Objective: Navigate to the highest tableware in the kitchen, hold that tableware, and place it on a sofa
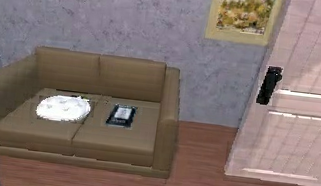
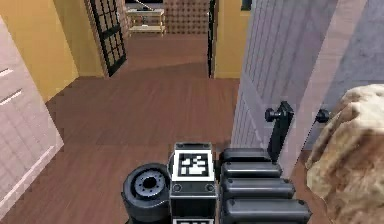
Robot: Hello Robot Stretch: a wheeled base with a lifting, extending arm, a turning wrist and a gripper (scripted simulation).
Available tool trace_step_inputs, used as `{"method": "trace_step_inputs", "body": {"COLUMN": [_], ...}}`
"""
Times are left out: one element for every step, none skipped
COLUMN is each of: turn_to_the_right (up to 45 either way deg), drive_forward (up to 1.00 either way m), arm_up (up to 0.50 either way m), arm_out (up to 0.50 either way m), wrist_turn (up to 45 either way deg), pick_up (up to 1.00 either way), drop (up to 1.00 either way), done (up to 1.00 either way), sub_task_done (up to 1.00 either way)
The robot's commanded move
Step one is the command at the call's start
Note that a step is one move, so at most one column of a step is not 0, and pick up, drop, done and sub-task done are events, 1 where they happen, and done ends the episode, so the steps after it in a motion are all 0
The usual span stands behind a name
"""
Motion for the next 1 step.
{"method": "trace_step_inputs", "body": {"turn_to_the_right": [0.0], "drive_forward": [0.1], "arm_up": [0.0], "arm_out": [0.0], "wrist_turn": [0.0], "pick_up": [0.0], "drop": [0.0], "done": [0.0], "sub_task_done": [0.0]}}
